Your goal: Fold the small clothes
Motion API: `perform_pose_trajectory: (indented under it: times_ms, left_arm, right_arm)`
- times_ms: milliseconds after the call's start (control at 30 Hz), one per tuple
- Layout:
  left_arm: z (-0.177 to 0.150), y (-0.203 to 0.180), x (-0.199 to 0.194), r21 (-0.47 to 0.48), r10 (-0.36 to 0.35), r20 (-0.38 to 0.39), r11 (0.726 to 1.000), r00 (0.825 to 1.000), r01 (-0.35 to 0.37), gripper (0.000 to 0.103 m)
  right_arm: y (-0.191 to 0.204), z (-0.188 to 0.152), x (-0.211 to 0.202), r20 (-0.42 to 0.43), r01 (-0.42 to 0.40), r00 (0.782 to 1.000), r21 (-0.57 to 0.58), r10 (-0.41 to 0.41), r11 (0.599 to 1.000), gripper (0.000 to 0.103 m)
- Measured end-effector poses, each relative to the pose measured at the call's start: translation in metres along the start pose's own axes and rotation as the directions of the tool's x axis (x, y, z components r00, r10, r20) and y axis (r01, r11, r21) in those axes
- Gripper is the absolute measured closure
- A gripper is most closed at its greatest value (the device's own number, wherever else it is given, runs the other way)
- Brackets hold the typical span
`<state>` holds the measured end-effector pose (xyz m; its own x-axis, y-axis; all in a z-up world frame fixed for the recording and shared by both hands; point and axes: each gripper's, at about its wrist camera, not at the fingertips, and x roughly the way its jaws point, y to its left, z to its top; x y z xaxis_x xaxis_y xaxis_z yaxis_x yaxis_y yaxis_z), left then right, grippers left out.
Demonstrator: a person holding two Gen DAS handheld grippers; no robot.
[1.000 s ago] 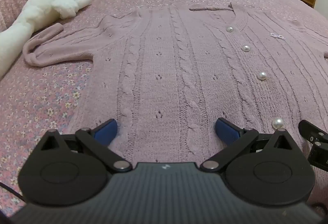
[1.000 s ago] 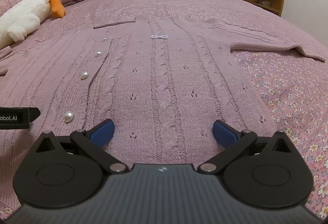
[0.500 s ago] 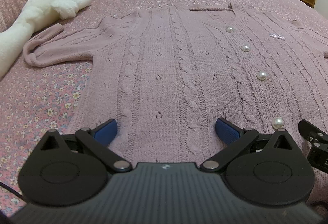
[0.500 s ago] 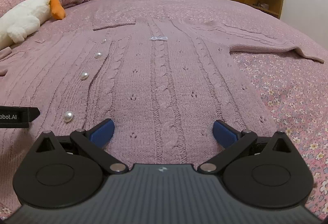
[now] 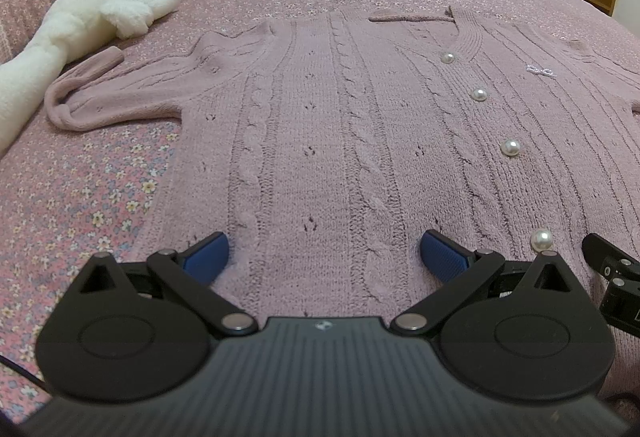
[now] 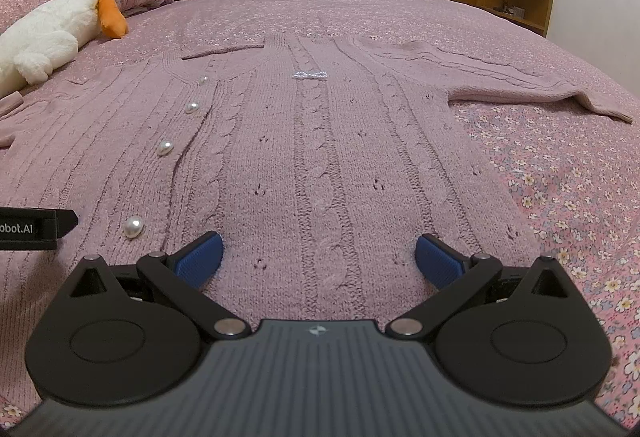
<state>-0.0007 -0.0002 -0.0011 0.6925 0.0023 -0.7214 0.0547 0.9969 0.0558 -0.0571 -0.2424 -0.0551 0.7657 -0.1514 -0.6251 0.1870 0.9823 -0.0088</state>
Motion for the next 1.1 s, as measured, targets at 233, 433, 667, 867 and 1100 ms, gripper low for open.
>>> perform_pose_trajectory:
  times_ms: [233,433,667,867,1100]
  left_arm:
    - [-0.0003,0.0004,0.0000,0.000,0.000,0.000,1.000,1.000,0.000,0.000]
    - [-0.0005,0.0004,-0.0001,0.000,0.000,0.001,1.000,1.000,0.000,0.000]
    - [-0.0006,0.0003,-0.0001,0.000,0.000,0.001,1.000,1.000,0.000,0.000]
    - [-0.0008,0.0001,-0.0002,0.000,0.000,0.001,1.000,1.000,0.000,0.000]
    - [-0.0008,0.0003,-0.0002,0.000,0.000,0.001,1.000,1.000,0.000,0.000]
  right_arm:
    - [0.0000,-0.0001,-0.0002,0.000,0.000,1.000,0.000,0.000,1.000,0.000]
    - [-0.0001,-0.0001,-0.0004,0.000,0.000,1.000,0.000,0.000,1.000,0.000]
    - [-0.0001,-0.0001,-0.0005,0.001,0.001,1.000,0.000,-0.001,1.000,0.000]
    - [0.0000,-0.0002,-0.0005,0.001,0.001,1.000,0.000,-0.001,1.000,0.000]
    - [0.0002,-0.0009,-0.0009,0.008,0.003,1.000,0.000,-0.003,1.000,0.000]
